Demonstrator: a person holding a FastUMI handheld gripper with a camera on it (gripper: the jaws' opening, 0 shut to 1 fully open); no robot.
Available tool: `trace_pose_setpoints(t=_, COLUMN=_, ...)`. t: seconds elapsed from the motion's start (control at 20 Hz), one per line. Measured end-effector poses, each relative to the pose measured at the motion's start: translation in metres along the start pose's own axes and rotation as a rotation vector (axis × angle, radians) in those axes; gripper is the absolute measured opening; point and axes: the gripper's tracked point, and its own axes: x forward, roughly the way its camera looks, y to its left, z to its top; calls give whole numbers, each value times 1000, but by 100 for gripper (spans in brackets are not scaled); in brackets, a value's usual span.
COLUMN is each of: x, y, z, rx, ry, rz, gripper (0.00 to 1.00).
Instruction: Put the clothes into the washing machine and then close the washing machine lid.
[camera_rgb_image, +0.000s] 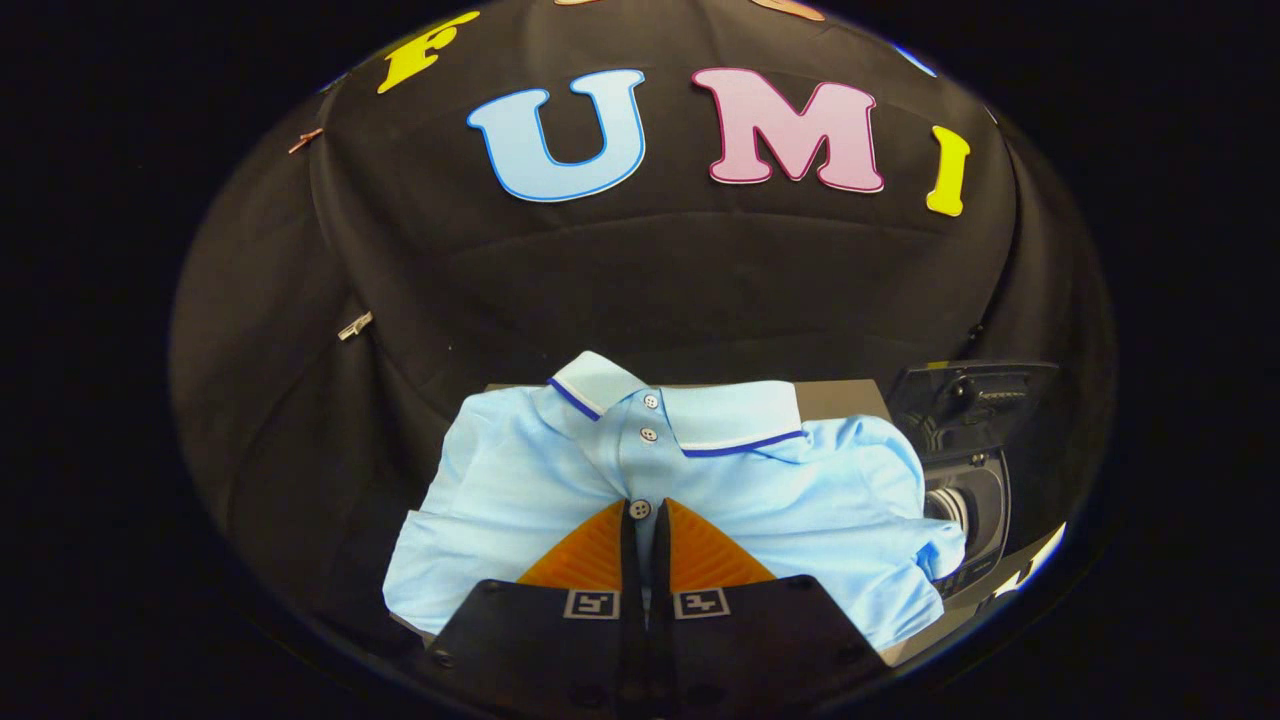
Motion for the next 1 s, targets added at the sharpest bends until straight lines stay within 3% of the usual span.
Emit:
trace_pose_setpoints(t=0.35, x=-45, y=-59, z=40, rx=20, ry=-72, rz=19, gripper=5)
trace_pose_setpoints(t=1.0, x=-101, y=-266, z=66, rx=182, ry=-134, rz=-56, gripper=5)
